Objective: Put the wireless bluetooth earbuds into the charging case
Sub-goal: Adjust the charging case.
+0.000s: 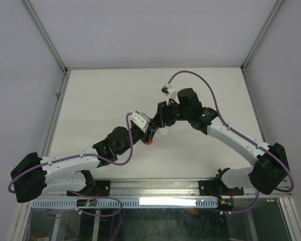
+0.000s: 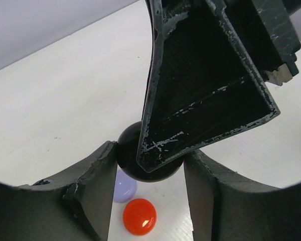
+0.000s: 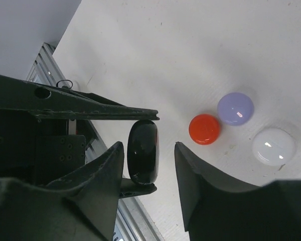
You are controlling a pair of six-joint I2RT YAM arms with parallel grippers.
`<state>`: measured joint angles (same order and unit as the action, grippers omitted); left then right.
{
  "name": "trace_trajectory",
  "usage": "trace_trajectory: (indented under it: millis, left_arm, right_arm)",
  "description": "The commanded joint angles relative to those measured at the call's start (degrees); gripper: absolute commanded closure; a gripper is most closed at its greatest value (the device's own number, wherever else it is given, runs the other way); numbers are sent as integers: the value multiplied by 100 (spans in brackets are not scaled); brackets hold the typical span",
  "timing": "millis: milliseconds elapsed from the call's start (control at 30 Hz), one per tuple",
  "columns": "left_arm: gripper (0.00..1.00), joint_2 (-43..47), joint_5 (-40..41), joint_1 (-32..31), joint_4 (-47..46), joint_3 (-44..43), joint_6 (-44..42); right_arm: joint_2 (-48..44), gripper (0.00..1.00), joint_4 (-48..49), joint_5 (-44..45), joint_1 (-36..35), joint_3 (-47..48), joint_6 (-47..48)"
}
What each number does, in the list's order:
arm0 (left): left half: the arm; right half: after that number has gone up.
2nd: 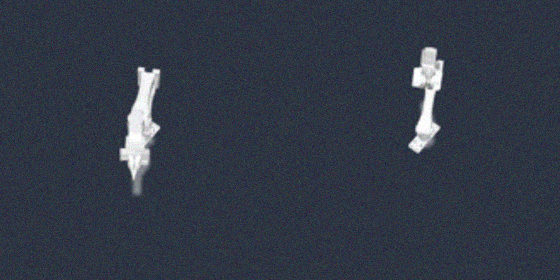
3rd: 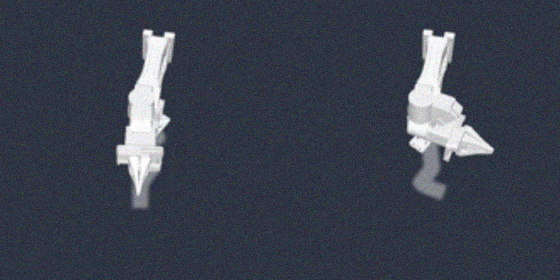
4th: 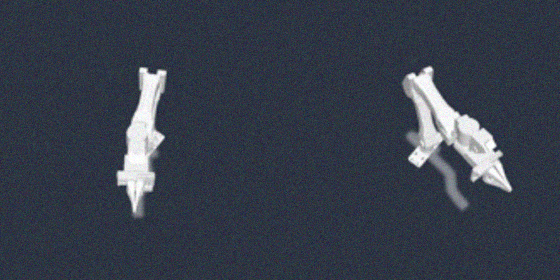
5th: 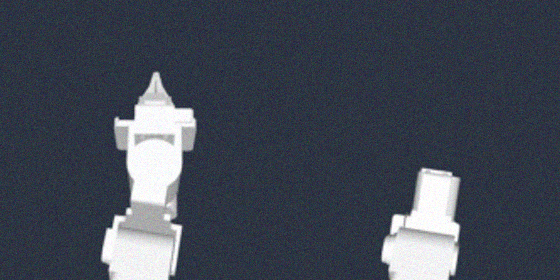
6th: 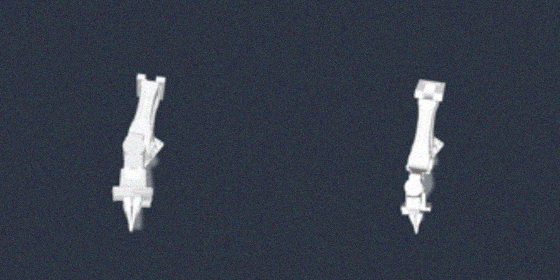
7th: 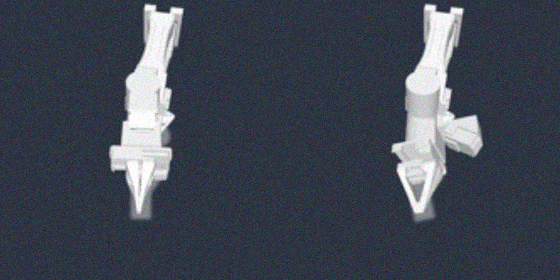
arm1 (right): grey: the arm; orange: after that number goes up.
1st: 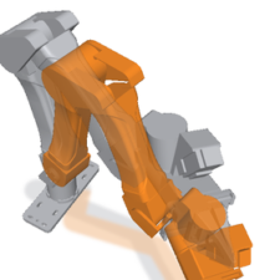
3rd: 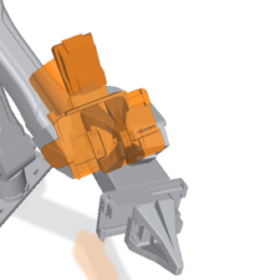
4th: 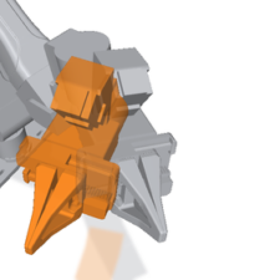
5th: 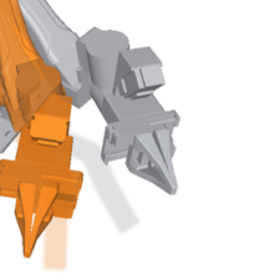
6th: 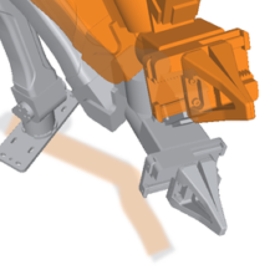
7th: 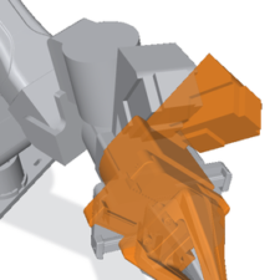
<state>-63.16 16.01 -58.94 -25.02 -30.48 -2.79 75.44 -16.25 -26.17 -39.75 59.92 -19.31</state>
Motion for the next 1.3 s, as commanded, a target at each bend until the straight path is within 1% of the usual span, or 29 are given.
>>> trace_trajectory:
  millis: [0,133,267,333,433,500,567,633,733,833,900,1100,1200,1267]
  left_arm:
    - [49,93,-205,-48,-409,32,-44]
    - [47,101,-263,-48,-220,-25,24]
    - [46,150,-192,-45,-20,-30,234]
    - [43,178,-322,-48,94,-35,287]
    - [37,199,-378,-48,125,-12,451]
    - [30,219,-363,-41,233,-11,517]
    - [26,281,-435,-19,290,32,577]
    - [23,396,-749,75,267,156,652]
    - [20,637,-1477,287,128,322,851]
    - [20,904,-2078,483,-187,527,1011]
    - [23,1040,-2494,629,-319,604,1132]
    - [27,1231,-3603,1184,-936,840,1814]
    - [32,1155,-4098,1321,-1248,870,2050]
    - [38,1052,-4352,1366,-1361,833,2122]
  right_arm:
    - [-91,57,89,37,-73,253,140]
    - [-245,71,-153,215,-61,298,376]
    - [-381,93,-375,266,-63,406,611]
    - [-417,99,-458,255,-60,447,654]
    - [-471,100,-556,189,-63,484,715]
    - [-504,100,-643,149,-51,524,791]
    - [-540,100,-763,75,-46,581,910]
    - [-574,100,-908,-37,-27,639,1054]
    - [-666,100,-1003,-273,6,668,1268]
    - [-736,100,-1065,-520,9,685,1454]
    - [-770,100,-1107,-629,8,708,1511]
    - [-908,100,-1122,-1266,11,723,1769]
    - [-894,100,-1122,-1590,2,723,1830]
    - [-846,100,-1134,-1772,-31,731,1904]
